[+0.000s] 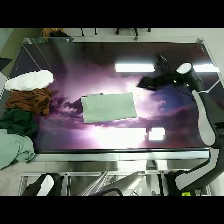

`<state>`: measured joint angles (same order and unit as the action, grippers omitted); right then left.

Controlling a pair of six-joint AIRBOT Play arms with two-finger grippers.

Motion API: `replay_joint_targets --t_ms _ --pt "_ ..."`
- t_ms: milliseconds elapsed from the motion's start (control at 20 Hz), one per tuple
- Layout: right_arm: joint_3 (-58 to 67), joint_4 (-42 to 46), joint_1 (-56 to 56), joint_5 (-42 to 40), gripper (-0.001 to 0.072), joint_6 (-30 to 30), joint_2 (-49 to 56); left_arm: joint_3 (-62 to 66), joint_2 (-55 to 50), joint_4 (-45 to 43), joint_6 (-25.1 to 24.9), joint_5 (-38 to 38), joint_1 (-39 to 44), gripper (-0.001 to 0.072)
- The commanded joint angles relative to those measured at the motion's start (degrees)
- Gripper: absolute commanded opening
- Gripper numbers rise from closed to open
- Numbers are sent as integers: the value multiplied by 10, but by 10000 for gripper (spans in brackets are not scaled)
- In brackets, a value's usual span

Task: Fold the shirts.

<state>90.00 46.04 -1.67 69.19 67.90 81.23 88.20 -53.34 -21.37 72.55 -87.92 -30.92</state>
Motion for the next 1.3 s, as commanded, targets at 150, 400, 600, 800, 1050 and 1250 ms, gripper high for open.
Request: replay_joint_targets --t_ms 150,400,600,800,1050,1250 --pt "-63 -29 -5 47 688 -31 78 -6 2 0 -11 9 -3 13" --pt "-63 -124 54 1 683 -80 120 -6 2 0 -16 -3 -3 13" --pt "-59 -172 74 -4 331 -115 119 -6 2 0 -16 -11 -3 13" --pt "-40 -214 38 21 22 -141 92 -6 2 0 -16 -11 -3 13" --pt "-38 -139 -166 16 21 -73 -5 -6 2 0 -16 -12 -3 13" --pt "-40 -68 -393 39 21 -29 -50 -6 2 0 -16 -12 -3 13"
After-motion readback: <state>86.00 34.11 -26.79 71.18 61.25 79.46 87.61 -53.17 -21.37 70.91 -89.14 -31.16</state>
